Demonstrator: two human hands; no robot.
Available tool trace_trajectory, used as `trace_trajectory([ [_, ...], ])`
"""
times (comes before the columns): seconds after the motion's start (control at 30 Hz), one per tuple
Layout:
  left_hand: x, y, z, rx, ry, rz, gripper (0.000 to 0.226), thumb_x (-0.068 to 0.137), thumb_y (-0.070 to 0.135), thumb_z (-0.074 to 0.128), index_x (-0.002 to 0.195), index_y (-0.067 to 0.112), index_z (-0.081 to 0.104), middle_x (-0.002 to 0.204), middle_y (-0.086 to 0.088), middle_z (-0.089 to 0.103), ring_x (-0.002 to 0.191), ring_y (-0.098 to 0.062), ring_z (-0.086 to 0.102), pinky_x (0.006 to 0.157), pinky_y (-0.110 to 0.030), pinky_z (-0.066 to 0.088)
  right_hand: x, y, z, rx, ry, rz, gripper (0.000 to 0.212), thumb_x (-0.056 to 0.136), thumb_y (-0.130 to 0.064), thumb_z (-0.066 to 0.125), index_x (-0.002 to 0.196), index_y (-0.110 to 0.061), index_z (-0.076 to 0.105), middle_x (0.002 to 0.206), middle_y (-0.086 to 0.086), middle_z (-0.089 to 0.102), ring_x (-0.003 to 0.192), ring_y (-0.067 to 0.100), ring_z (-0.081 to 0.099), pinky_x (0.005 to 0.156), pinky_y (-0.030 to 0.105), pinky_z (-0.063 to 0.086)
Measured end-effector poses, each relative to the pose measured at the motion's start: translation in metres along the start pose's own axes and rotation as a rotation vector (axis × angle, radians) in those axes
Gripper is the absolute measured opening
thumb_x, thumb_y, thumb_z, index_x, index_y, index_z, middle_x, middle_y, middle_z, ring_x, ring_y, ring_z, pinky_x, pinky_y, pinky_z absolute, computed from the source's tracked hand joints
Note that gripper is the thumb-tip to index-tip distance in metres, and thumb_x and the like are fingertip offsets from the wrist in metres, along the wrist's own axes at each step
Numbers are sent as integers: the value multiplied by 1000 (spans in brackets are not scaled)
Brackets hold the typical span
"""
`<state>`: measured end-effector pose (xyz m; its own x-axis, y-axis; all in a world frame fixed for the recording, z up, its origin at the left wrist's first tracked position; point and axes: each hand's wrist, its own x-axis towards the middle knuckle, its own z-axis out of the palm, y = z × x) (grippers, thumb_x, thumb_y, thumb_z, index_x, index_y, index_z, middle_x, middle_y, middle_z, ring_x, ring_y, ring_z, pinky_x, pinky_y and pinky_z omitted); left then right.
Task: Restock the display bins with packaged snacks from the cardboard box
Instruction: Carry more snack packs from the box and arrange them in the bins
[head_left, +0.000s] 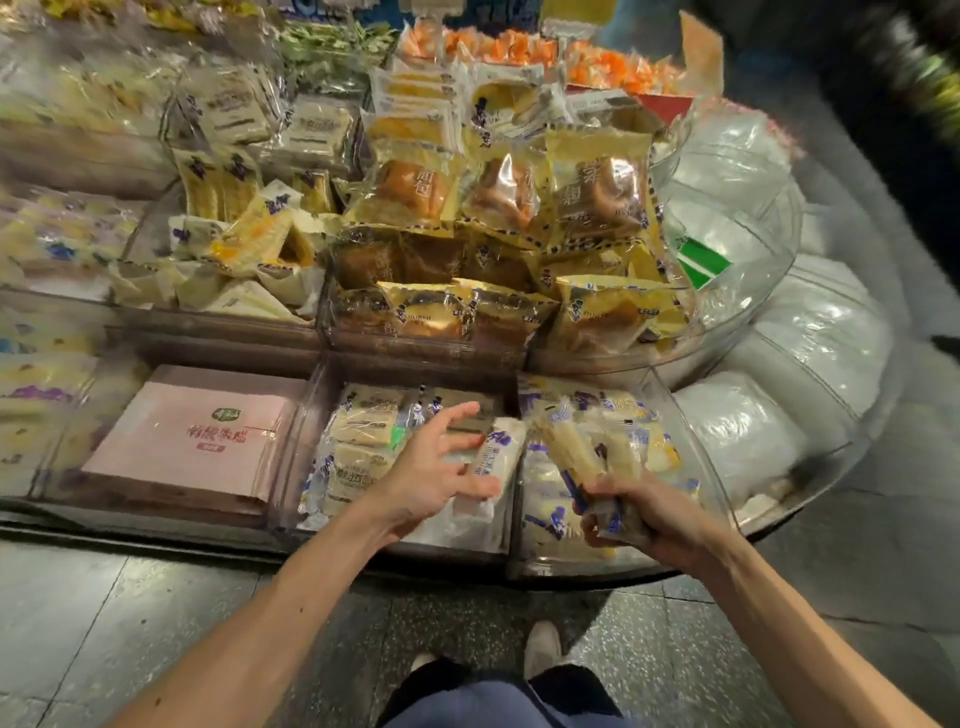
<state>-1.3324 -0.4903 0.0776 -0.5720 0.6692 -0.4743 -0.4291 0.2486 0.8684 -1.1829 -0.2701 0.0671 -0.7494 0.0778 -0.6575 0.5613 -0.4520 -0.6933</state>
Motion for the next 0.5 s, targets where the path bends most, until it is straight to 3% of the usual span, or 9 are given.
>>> trace_trajectory([
  [0.17,23,9,27,48,-113,6,82,69,-25,71,125,31,55,123,-14,61,103,-26,69,85,-44,60,-20,2,-30,84,78,-21,52,58,-22,83,99,-2,59,79,15,63,62,21,61,64,37,56],
  [0.27,39,18,55,79,-129,-7,74,75,-28,56,124,28,58,119,-9,55,100,-22,62,62,-32,52,-32,-5,-55,80,79,-84,59,57,-28,84,105,-4,58,81,13,63,65,20,61,64,37,56],
  [0.33,51,23,79,106,-146,-32,68,81,-26,47,127,23,56,99,-5,55,71,-14,59,53,-28,41,-39,-10,-79,83,86,-114,61,57,-28,84,107,-3,58,80,13,64,66,21,62,65,37,56],
  [0.4,68,24,105,127,-159,-37,66,81,-24,45,131,19,55,75,-9,48,57,-19,47,50,-26,35,-46,-15,-108,102,78,-133,61,59,-27,84,108,-2,57,81,13,64,68,21,63,65,37,56],
  [0.5,97,34,158,168,-190,-33,62,77,-6,60,134,19,55,91,-21,63,70,-26,49,54,-29,40,-59,-25,-163,128,79,-177,60,61,-26,85,109,-2,58,84,14,62,70,21,61,65,36,55],
])
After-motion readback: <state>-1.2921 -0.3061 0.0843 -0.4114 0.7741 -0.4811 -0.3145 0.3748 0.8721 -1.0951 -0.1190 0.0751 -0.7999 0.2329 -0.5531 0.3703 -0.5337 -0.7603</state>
